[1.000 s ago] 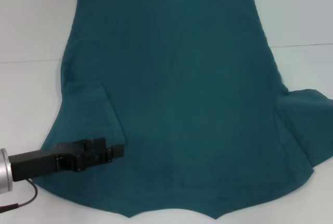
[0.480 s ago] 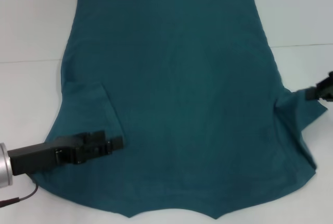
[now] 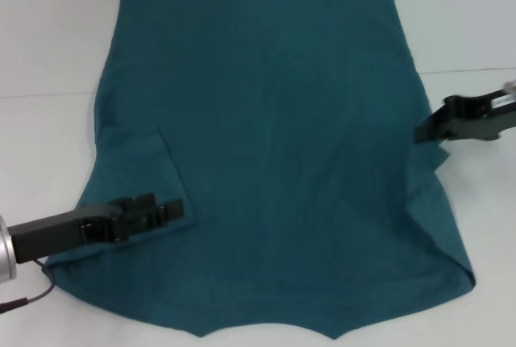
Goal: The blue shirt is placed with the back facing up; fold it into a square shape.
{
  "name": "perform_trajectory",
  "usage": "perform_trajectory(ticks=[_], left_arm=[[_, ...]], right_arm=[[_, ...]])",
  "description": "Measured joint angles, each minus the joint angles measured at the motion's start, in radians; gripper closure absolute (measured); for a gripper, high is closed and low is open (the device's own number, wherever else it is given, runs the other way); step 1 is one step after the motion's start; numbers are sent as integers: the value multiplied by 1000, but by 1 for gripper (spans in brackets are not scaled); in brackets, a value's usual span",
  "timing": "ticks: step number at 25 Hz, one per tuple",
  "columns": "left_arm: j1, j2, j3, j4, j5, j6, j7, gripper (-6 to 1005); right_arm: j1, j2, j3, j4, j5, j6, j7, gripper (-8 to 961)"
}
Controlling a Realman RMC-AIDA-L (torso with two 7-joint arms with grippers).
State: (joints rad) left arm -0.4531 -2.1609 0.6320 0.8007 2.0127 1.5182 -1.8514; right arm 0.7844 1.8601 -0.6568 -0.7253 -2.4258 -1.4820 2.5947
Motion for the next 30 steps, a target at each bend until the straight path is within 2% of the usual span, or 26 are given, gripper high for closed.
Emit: perform_trajectory(ticks=[8, 17, 23, 26, 30], left_arm=[[2, -1, 0, 1, -6, -7, -3, 182], [5, 0, -1, -1, -14, -7, -3, 182], [7, 0, -2, -1, -16, -7, -3, 182], [7, -1, -2, -2, -16, -7, -4, 183], [7, -2, -2, -2, -18, -7, -12, 183]], right_arm=[[34, 39, -128, 38, -2, 86, 12, 924], [53, 41, -272, 28, -3, 146, 1, 920], [63, 41, -298, 2, -6, 196, -66, 918], [73, 46, -314, -17, -38, 210, -99, 688], [74, 72, -316, -71, -97, 232, -103, 621]])
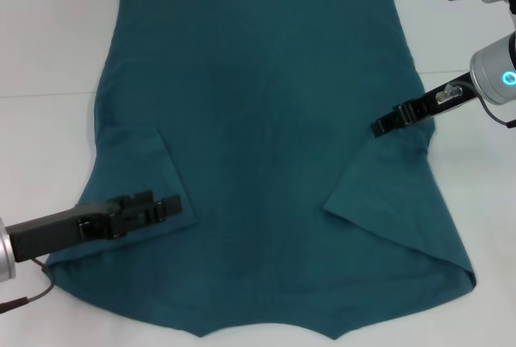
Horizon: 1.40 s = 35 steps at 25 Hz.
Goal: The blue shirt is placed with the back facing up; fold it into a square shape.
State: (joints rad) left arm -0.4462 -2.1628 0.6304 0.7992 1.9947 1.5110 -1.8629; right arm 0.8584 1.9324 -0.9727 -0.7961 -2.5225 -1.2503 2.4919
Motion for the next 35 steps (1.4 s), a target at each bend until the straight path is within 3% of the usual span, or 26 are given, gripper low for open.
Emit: perform_trajectory(ticks=[5, 8, 10, 16, 20, 28, 35], left_arm=[[1, 4, -5, 4, -2, 0, -57, 183], [2, 17, -52, 8, -2, 13, -202, 183], [8, 40, -120, 10, 18, 61, -370, 183], [24, 63, -187, 49, 144, 97, -552, 182], [36, 71, -225, 71, 213, 97, -583, 183], [43, 77, -295, 72, 306, 40, -618, 183], [49, 76, -293, 32, 314, -58, -618, 186]], right_arm=[[-7, 8, 45, -29, -8, -66, 11, 537], [-19, 3, 156, -21, 52, -171, -3, 503], [-42, -1, 209, -16, 116, -234, -10, 502], [-93, -22, 250, 22, 264, -305, -10, 500], [-96, -46, 251, 77, 302, -310, -10, 405], [-96, -49, 252, 83, 300, -313, -6, 189], [-98, -48, 254, 83, 300, -314, -10, 192]])
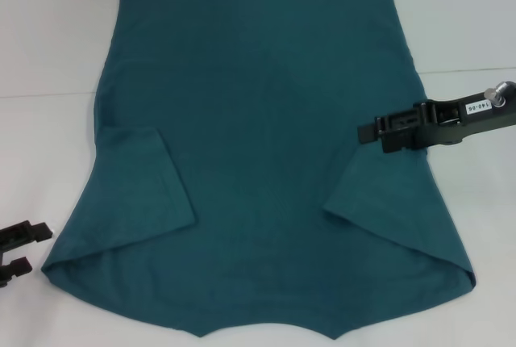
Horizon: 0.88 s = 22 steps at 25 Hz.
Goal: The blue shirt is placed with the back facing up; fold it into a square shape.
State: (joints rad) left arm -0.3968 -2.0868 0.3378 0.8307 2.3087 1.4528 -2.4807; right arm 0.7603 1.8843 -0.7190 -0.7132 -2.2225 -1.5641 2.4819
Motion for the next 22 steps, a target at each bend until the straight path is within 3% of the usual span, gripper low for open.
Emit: perform_trajectory(ticks=[22], left_arm=[[-39, 1, 58, -100, 25, -98, 5, 185]], right_arm=[[-23, -4, 1, 0, 5, -1, -5, 199]])
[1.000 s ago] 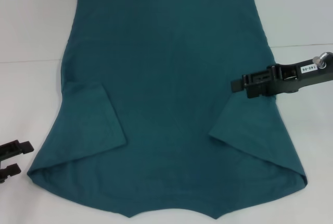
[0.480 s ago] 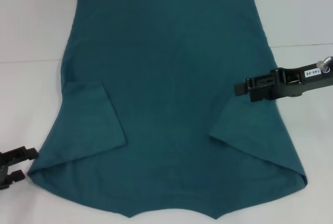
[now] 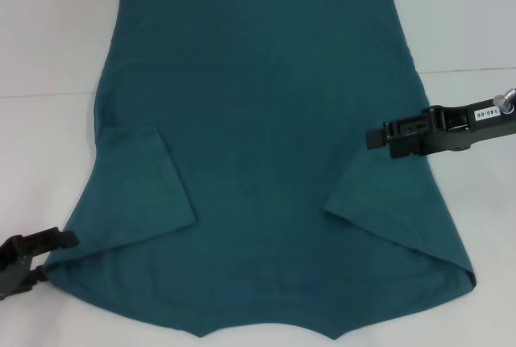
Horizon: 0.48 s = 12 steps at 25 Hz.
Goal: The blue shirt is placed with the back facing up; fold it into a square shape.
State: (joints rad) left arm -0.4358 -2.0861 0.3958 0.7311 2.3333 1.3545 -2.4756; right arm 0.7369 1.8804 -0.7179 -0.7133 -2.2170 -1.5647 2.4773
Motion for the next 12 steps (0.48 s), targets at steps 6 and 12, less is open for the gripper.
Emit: perform_trajectory(ticks=[6, 12], left_arm=[[-12, 1, 4, -8, -1, 2, -16, 201], [-12, 2, 4, -8, -4, 3, -19, 299]], right_arm=[[-5, 0, 0, 0, 1, -1, 0, 202], [-12, 0, 1, -4, 4, -2, 0, 204]])
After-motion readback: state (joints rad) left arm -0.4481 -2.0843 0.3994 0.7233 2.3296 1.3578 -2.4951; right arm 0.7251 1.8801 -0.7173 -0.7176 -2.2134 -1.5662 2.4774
